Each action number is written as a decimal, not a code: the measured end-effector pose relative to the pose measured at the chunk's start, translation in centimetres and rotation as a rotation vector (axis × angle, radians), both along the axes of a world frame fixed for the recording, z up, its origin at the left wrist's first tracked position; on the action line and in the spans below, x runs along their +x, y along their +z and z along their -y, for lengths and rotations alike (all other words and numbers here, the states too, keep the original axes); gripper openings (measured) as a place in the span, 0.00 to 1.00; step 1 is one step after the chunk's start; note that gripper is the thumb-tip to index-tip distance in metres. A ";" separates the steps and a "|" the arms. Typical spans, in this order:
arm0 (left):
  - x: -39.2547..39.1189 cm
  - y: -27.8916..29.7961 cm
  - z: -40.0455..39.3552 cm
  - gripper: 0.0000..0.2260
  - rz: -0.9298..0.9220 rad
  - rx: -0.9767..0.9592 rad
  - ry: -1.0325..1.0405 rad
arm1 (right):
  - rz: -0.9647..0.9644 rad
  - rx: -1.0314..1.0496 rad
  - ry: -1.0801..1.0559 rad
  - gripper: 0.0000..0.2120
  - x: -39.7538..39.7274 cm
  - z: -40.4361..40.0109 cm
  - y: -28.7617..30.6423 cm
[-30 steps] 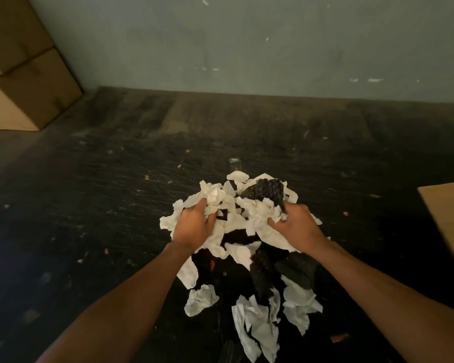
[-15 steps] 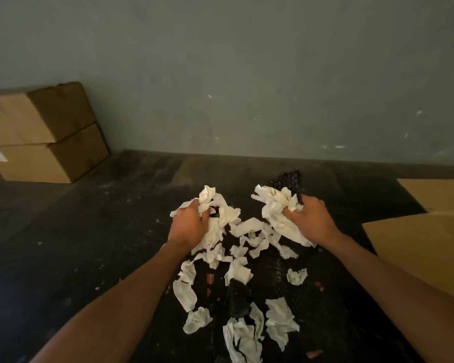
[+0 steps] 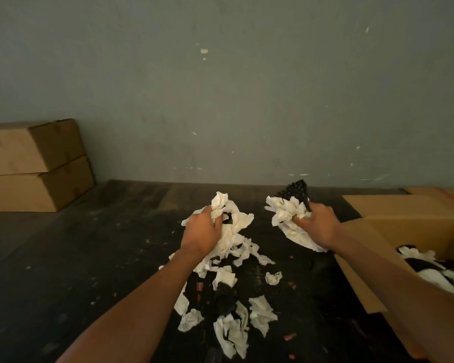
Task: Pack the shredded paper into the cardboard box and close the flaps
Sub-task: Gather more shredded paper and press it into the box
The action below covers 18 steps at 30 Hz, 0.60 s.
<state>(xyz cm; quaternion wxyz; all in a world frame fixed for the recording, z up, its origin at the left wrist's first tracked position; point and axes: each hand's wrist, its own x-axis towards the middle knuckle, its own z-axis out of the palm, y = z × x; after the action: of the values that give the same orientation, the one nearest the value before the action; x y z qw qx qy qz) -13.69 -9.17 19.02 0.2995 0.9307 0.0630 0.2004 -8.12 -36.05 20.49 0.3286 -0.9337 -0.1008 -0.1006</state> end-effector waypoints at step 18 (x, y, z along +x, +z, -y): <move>6.0 1.1 26.0 0.15 0.062 -0.079 -0.209 | 0.097 -0.077 -0.082 0.06 0.2 24.0 3.0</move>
<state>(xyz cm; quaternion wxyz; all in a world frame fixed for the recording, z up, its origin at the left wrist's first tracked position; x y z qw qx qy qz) -7.66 -35.14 20.08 0.3569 0.9131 -0.0357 0.1939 -7.92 -60.06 23.47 0.2829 -0.9429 -0.0820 -0.1554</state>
